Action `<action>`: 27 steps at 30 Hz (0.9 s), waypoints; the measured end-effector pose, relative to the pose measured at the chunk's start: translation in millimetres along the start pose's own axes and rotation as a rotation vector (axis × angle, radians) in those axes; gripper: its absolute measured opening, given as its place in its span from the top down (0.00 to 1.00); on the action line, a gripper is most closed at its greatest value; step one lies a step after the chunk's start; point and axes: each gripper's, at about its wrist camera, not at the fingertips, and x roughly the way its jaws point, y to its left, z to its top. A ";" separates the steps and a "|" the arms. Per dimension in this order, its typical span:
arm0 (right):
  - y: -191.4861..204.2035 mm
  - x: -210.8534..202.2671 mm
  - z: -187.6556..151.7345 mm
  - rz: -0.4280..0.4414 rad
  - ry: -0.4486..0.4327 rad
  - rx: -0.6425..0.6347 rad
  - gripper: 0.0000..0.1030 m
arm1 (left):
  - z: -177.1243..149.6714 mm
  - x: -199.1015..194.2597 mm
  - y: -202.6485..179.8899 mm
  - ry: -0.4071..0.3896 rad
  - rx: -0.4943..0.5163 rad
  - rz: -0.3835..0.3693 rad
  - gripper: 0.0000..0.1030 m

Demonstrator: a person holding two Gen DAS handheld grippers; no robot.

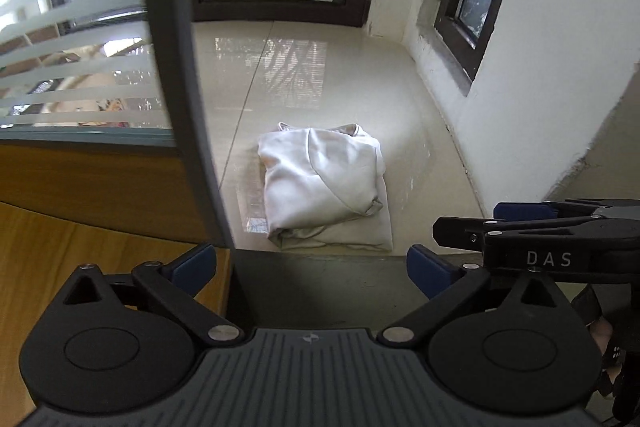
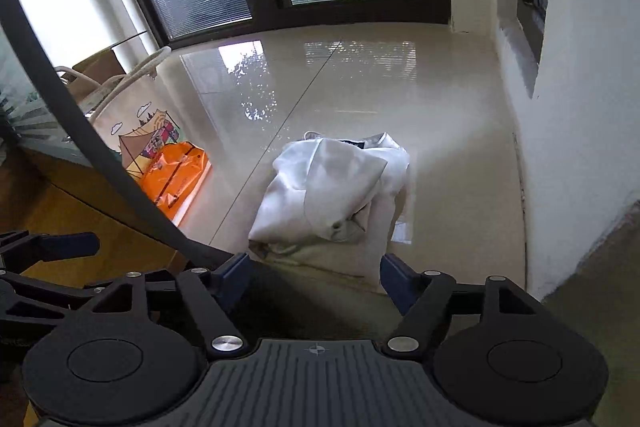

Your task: Fold clothes

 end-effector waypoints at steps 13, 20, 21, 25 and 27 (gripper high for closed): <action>50.9 -63.1 -53.7 -0.044 -0.065 0.034 0.18 | -58.0 -73.2 23.8 -0.027 0.007 0.021 0.01; 42.5 -55.2 -55.9 -0.026 -0.052 0.049 0.18 | -72.1 -80.8 24.1 -0.026 0.011 0.044 0.01; 38.7 -50.2 -52.6 -0.018 -0.047 0.050 0.18 | -71.9 -76.1 22.3 -0.023 0.013 0.049 0.01; 18.6 -18.3 -32.1 0.010 -0.028 0.050 0.20 | -69.5 -50.1 14.1 -0.050 -0.020 0.074 0.01; 6.3 4.7 -19.0 0.019 -0.015 0.056 0.31 | -66.5 -37.8 11.5 -0.065 -0.055 0.080 0.01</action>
